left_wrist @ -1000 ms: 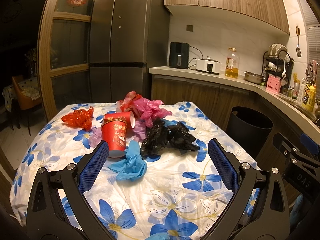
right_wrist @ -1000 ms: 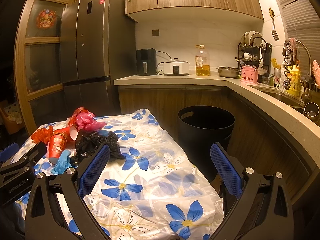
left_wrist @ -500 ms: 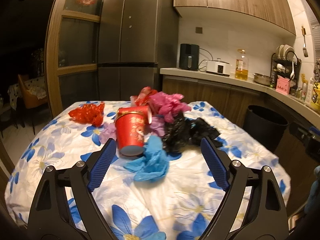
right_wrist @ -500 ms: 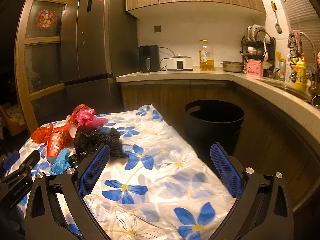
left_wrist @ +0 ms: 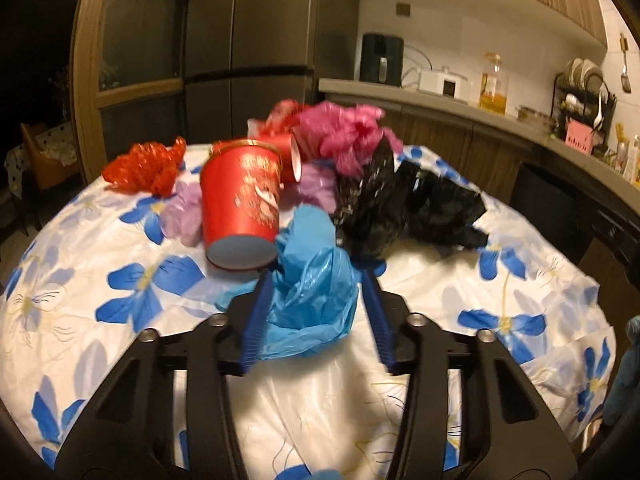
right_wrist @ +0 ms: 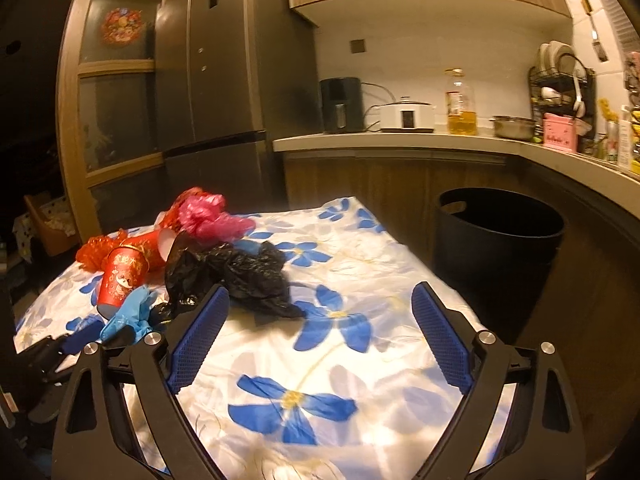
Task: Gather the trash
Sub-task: 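Grasp the blue glove with the left gripper while the right grasps the black bag, then carry the blue glove and black bag over the black bin with both grippers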
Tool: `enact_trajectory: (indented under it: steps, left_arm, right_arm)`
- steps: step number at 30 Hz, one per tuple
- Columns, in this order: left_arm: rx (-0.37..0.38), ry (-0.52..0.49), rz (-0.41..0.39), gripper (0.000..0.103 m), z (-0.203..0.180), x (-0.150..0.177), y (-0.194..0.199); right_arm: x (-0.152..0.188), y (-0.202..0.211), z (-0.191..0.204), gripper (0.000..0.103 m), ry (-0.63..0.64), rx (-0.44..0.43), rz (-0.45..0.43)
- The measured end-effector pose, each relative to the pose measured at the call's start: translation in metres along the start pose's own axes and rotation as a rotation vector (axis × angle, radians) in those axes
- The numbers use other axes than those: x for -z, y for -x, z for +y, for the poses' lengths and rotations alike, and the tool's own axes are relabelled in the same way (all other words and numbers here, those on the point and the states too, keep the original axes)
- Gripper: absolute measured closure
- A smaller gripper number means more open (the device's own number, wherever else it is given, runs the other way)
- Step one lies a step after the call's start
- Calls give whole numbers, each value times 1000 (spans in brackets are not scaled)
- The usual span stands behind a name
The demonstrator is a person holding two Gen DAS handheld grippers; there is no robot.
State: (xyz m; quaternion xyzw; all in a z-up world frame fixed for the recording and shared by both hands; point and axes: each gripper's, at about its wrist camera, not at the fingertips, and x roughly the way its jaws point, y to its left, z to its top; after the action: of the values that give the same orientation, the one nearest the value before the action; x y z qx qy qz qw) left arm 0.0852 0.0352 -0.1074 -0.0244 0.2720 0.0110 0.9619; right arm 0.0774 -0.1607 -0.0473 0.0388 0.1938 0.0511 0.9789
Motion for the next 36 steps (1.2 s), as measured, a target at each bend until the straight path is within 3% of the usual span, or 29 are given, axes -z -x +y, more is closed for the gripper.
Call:
enact_trajectory:
  steps: [2, 8, 11, 14, 17, 22, 25, 36]
  left_arm:
    - [18, 0, 21, 76, 1, 2, -6]
    - [63, 31, 30, 96, 8, 1, -9]
    - [69, 26, 19, 101, 9, 0, -3]
    - [83, 32, -2, 101, 10, -3, 4]
    - [97, 46, -16, 101, 14, -5, 10]
    - [104, 44, -44, 101, 14, -10, 19]
    - [105, 41, -58, 101, 11, -12, 25]
    - [134, 10, -140, 102, -12, -30, 59]
  right_arm:
    - [0, -12, 5, 20, 5, -20, 12]
    - [2, -50, 27, 28, 42, -65, 49]
    - [2, -66, 35, 35, 66, -85, 73]
    - [4, -79, 40, 40, 85, -90, 94]
    - [7, -90, 45, 53, 94, -96, 128]
    - [9, -95, 46, 87, 104, -112, 161]
    - [8, -87, 44, 97, 116, -118, 152]
    - [-14, -15, 7, 100, 77, -103, 37]
